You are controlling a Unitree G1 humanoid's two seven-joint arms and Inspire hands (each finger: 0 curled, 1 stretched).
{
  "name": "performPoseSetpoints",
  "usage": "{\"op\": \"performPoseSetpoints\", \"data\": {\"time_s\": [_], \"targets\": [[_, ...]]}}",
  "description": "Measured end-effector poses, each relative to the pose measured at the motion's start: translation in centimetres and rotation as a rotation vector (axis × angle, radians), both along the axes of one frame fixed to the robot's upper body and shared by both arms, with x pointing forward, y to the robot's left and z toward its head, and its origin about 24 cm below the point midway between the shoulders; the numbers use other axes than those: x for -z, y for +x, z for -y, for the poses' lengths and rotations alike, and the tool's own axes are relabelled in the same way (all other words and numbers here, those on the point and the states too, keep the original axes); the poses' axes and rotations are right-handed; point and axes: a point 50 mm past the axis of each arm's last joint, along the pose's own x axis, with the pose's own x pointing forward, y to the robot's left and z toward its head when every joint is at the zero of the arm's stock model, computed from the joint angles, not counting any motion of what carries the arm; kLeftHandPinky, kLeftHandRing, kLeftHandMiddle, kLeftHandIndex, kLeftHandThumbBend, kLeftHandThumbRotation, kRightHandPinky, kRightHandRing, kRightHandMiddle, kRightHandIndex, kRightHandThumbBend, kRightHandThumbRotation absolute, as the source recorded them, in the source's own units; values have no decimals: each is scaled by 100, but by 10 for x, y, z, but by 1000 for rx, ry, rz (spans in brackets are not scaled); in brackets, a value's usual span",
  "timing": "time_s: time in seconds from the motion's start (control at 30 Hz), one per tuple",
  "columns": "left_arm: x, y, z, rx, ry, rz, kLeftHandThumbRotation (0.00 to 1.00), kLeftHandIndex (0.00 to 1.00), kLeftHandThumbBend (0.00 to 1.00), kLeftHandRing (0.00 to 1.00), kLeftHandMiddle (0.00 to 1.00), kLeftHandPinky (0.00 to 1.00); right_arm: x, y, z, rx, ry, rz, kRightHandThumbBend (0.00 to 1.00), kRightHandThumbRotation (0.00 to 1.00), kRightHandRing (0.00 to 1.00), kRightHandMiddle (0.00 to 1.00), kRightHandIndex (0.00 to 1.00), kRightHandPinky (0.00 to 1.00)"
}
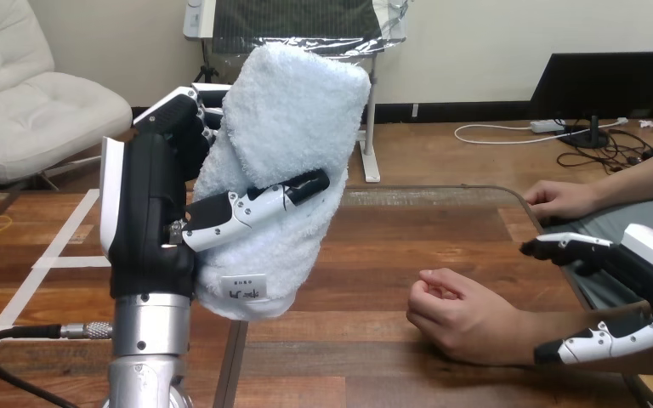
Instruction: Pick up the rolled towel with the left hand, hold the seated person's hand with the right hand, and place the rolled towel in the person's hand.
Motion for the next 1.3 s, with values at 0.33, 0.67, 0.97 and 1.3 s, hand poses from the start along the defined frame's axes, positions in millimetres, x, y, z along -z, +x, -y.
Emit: {"op": "performPoseSetpoints", "data": {"time_s": [0.33,0.67,0.97,1.3], "targets": [[0,0,0,6,-4,-1,0,36,50,22,28,16,4,7,4,-8,-85,-43,100,41,86,86,85,84],[0,0,0,9,-2,-2,0,36,50,22,28,15,7,14,1,-34,-164,-65,100,36,86,87,86,84],[0,0,1,9,-4,-2,0,36,52,22,28,15,12,18,-3,-55,-200,-83,100,31,85,86,85,84],[0,0,1,10,-9,-1,0,36,52,21,27,15,18,19,-6,-64,-240,-98,100,32,84,85,83,83]]}}
